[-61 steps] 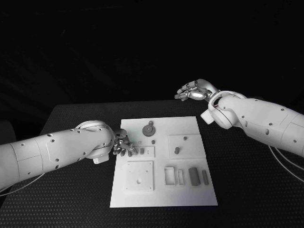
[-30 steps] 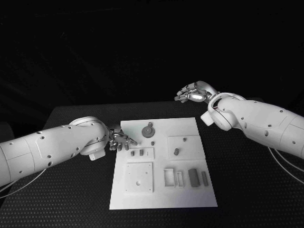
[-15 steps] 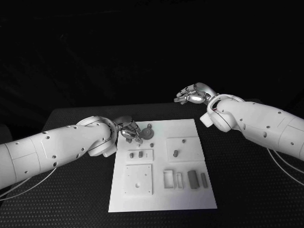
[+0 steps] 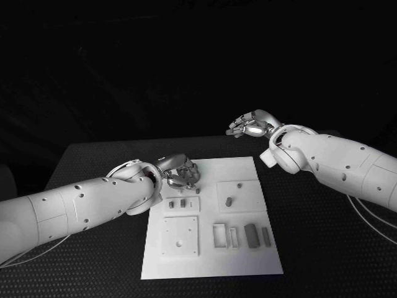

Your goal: Assemble the parts on the task board

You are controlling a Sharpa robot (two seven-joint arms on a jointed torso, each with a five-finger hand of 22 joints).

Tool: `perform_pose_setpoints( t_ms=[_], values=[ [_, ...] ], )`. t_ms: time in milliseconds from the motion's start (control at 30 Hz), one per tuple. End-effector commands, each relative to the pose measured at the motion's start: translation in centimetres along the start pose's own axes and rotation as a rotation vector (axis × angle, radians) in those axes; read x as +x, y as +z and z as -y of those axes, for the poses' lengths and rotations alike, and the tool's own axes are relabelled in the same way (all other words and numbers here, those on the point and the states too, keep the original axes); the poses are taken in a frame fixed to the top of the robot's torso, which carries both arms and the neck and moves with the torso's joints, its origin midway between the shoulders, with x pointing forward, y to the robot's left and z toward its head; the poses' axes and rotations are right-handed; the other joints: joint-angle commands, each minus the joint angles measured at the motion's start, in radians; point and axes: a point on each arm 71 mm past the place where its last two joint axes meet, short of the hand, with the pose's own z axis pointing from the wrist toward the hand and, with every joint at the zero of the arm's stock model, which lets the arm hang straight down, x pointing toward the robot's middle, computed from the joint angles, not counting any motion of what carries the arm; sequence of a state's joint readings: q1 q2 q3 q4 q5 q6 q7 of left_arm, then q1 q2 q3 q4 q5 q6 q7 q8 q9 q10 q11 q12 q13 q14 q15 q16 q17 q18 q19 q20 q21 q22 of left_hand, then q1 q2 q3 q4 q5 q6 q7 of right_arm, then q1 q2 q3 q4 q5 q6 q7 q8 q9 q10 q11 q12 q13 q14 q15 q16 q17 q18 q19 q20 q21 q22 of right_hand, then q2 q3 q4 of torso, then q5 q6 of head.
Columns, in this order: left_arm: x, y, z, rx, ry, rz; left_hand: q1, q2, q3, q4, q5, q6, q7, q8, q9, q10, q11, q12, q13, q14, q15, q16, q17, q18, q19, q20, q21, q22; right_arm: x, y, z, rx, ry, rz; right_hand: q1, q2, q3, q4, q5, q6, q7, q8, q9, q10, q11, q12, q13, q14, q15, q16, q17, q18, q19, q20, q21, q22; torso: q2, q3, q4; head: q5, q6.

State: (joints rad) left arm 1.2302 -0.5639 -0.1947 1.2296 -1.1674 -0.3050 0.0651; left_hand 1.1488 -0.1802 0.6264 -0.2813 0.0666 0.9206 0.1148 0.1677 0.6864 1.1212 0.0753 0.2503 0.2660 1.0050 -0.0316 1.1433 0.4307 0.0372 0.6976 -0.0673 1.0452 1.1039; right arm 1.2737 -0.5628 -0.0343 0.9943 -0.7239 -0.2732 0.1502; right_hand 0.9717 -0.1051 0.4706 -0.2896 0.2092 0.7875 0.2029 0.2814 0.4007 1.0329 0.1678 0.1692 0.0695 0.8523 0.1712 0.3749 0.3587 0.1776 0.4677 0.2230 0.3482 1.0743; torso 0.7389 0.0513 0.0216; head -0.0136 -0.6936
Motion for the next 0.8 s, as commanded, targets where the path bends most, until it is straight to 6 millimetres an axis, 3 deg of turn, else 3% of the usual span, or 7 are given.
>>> perform_pose_setpoints(
  t_ms=[33, 233, 333, 800],
  values=[
    [0.1, 0.2, 0.7, 0.105, 0.137, 0.031, 0.008, 0.0, -0.006, -0.001, 0.006, 0.015, -0.001, 0.009, -0.002, 0.009, 0.0, -0.009, -0.003, 0.011, 0.0, 0.007, 0.002, 0.012, 0.01, -0.062, 0.0, 0.002, 0.2, 0.0, -0.1, -0.01, 0.005, -0.01, 0.003, 0.003, -0.005, 0.002, -0.001, -0.008, 0.011, 0.006, -0.001, 0.008, 0.001, -0.006, -0.001, -0.004, 0.0, -0.006, -0.001, -0.015, 0.0, -0.003, -0.005, 0.001, 0.001, -0.0002, -0.0009, -0.001, 0.001],
    [0.6, 0.5, 0.3, 0.114, 0.179, 0.037, 0.01, 0.005, -0.006, 0.002, 0.008, 0.029, 0.001, 0.016, -0.009, 0.018, 0.001, -0.028, -0.007, 0.021, 0.0, 0.012, 0.008, 0.015, 0.019, -0.063, 0.002, 0.005, 0.3, 0.0, -0.1, -0.011, 0.006, -0.012, 0.003, 0.004, -0.006, 0.002, -0.001, -0.008, 0.011, 0.006, -0.001, 0.008, 0.001, -0.006, -0.001, -0.004, 0.0, -0.006, -0.001, -0.015, 0.001, -0.004, -0.005, 0.002, 0.001, 0.0006, 0.0002, -0.003, 0.001],
    [1.1, 0.6, 0.1, 0.105, 0.178, 0.02, 0.012, 0.007, -0.002, 0.003, 0.01, 0.019, 0.0, 0.01, -0.018, -0.015, 0.01, -0.06, -0.022, 0.017, 0.008, 0.004, 0.006, 0.017, 0.019, -0.057, -0.002, 0.004, 0.4, 0.1, -0.2, -0.012, 0.006, -0.013, 0.003, 0.004, -0.005, 0.002, 0.0, -0.008, 0.01, 0.006, -0.001, 0.008, 0.0, -0.006, -0.001, -0.004, 0.0, -0.006, -0.001, -0.015, 0.001, -0.004, -0.005, 0.002, 0.0, -0.0001, 0.0012, -0.005, 0.001],
    [2.6, 1.1, -0.4, 0.078, 0.19, -0.01, 0.014, 0.014, 0.0, 0.008, 0.014, 0.018, 0.004, 0.008, -0.036, -0.01, 0.015, -0.09, -0.038, 0.029, 0.012, 0.008, 0.013, 0.023, 0.024, -0.051, -0.002, 0.008, 0.5, 0.0, -0.3, -0.017, 0.008, -0.018, 0.002, 0.005, -0.005, 0.002, 0.0, -0.009, 0.01, 0.006, -0.002, 0.009, 0.0, -0.007, -0.001, -0.004, 0.0, -0.006, -0.001, -0.015, 0.001, -0.004, -0.006, 0.003, 0.001, 0.0006, 0.0005, -0.01, -0.001]
  ],
)
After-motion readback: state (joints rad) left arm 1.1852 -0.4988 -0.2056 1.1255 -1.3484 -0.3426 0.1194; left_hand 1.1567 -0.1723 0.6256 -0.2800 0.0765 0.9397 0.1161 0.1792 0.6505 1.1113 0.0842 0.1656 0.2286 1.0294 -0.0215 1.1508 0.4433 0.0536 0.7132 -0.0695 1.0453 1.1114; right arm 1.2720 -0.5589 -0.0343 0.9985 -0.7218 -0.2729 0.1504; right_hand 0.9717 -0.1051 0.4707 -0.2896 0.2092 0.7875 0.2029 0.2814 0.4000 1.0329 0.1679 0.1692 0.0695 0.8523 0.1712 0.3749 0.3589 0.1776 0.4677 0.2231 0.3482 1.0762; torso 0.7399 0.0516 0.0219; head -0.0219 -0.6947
